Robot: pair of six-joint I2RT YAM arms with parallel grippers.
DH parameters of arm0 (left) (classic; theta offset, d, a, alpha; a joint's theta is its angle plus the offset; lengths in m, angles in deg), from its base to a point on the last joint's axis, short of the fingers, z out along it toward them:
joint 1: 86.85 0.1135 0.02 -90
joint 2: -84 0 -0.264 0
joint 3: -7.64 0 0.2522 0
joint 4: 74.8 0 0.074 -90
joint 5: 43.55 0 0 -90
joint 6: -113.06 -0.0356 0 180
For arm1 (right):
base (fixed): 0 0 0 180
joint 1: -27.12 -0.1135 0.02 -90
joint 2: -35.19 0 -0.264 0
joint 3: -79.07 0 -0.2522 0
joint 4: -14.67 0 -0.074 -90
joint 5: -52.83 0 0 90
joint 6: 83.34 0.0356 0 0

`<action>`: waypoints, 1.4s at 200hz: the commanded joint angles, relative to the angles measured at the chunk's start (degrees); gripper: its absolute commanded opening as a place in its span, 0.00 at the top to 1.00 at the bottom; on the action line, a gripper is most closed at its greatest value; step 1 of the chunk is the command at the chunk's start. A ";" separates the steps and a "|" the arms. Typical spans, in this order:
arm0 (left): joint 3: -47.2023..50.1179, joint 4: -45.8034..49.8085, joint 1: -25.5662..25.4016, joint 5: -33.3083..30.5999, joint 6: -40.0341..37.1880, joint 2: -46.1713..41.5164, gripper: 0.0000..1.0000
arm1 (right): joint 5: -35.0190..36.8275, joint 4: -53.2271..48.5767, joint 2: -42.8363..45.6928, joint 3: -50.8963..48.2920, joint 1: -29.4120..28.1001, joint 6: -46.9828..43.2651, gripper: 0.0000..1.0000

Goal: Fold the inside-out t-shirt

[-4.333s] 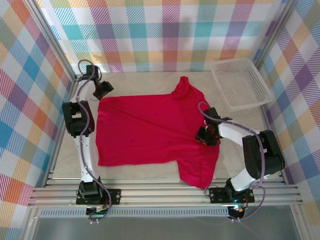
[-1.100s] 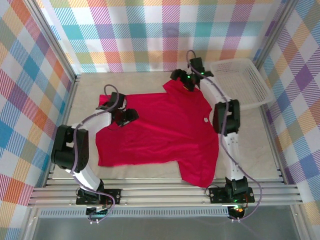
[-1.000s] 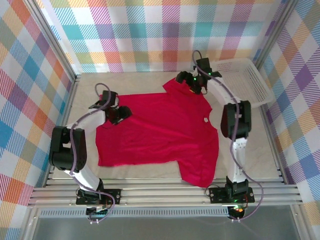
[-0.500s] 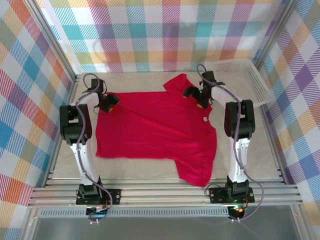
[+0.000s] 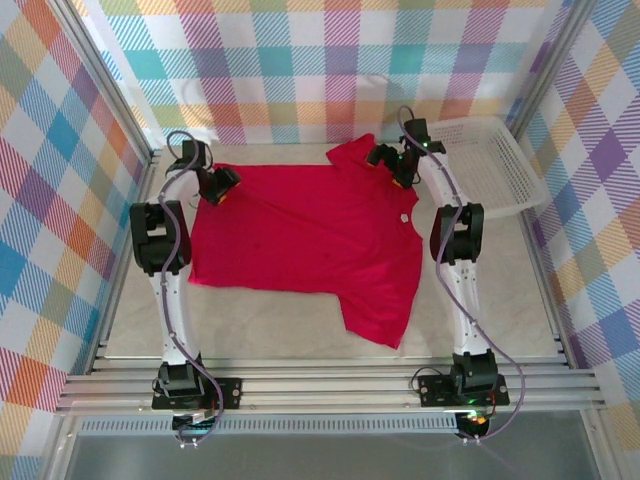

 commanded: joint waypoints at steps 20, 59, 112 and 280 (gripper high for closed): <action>16.36 4.90 2.18 -8.79 -1.40 -24.86 0.37 | -0.22 -5.03 16.78 -11.91 -2.36 -4.47 0.00; 37.90 6.66 6.65 -6.82 -0.35 -43.60 0.49 | 3.24 3.57 41.34 -46.22 -7.53 -4.45 0.00; 54.44 8.78 8.39 -4.20 -0.66 -52.24 0.56 | 7.32 7.68 67.10 -81.62 -14.35 -1.08 0.02; 57.74 9.67 4.33 -24.21 -2.83 -47.44 0.70 | 7.58 2.55 85.39 -99.49 -17.70 1.42 0.06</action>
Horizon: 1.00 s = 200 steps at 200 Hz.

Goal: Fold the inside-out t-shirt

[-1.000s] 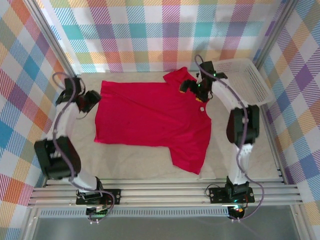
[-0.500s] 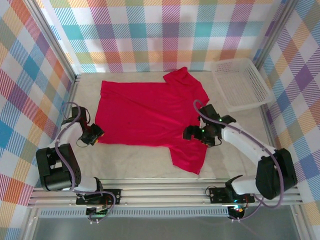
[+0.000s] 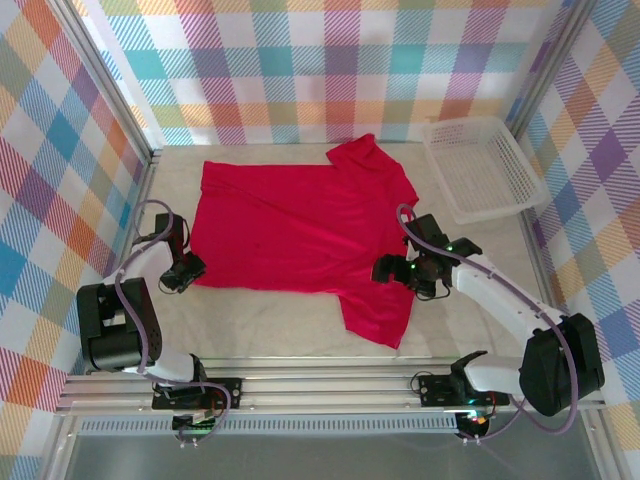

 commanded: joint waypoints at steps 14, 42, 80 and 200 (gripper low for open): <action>-1.85 0.67 -0.16 -3.39 -1.12 2.54 0.71 | -0.79 -0.45 1.29 -0.27 0.09 0.43 0.07; -2.40 0.27 -0.22 -3.00 -1.12 3.49 0.75 | -2.47 0.03 0.75 -1.26 0.07 0.86 0.08; -3.65 0.49 -2.42 -1.79 -1.32 1.41 0.68 | -3.28 0.90 0.34 -2.38 -0.52 1.09 0.09; -5.78 3.42 -5.69 -9.76 -2.60 8.30 0.75 | -4.18 0.91 -0.13 -0.89 -0.61 1.35 0.08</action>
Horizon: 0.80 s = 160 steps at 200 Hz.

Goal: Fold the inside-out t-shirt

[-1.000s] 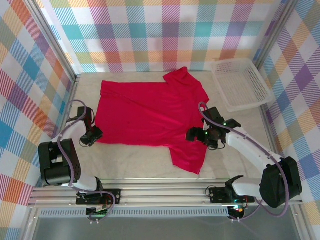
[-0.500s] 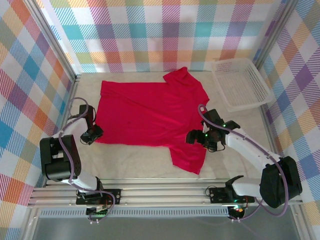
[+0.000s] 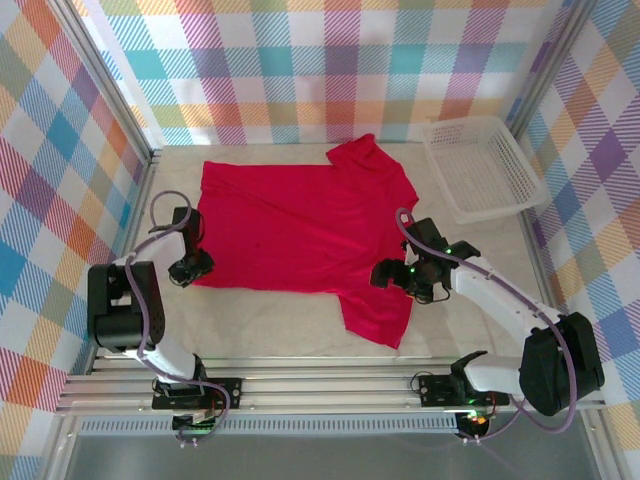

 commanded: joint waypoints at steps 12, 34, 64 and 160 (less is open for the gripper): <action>-1.79 3.06 0.18 -3.57 -1.22 1.43 0.80 | -1.10 -0.16 -0.15 1.36 -0.41 1.03 0.08; -2.23 3.93 0.86 -4.11 -1.30 0.79 0.87 | -1.01 -0.51 -0.41 1.73 -0.39 1.04 0.08; -3.45 6.07 1.35 -4.85 -1.52 -0.18 0.92 | -1.51 -0.55 -0.75 1.35 -0.41 1.13 0.09; -6.70 5.22 1.35 11.68 -1.08 -12.24 1.00 | -4.00 -3.14 1.55 -6.80 -4.26 5.29 0.33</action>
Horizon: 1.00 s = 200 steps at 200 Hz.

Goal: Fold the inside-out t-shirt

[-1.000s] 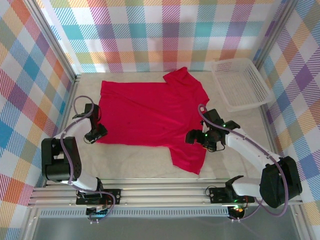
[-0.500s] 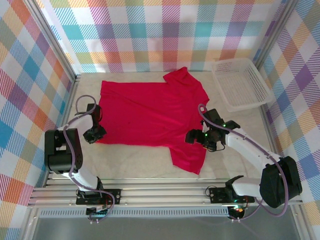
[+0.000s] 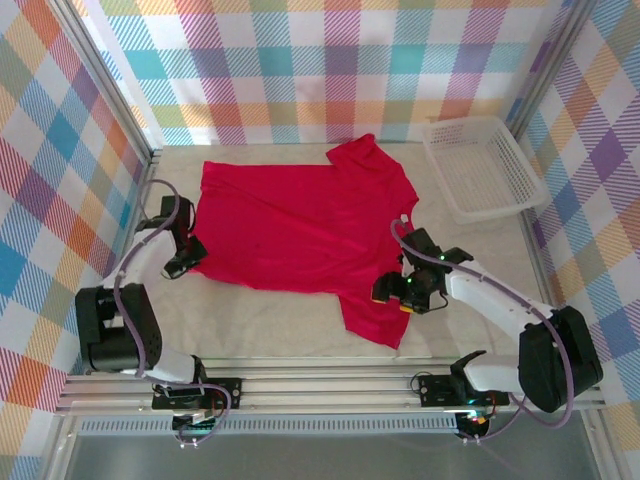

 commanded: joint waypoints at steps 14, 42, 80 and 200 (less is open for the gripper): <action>-2.96 -0.84 0.98 12.48 0.76 -3.94 1.00 | -0.80 -3.28 2.83 -3.74 -2.84 3.41 0.34; -3.22 -2.01 4.18 20.85 1.52 -3.83 1.00 | -0.98 -2.61 2.75 -6.58 -5.59 5.25 0.35; -1.38 -6.30 9.86 32.80 4.93 -4.15 1.00 | -1.96 -0.29 2.44 -8.69 -7.48 7.96 0.34; 3.01 -25.80 15.87 53.65 16.12 -7.04 1.00 | 0.25 -0.50 2.10 -9.55 -9.89 9.98 0.34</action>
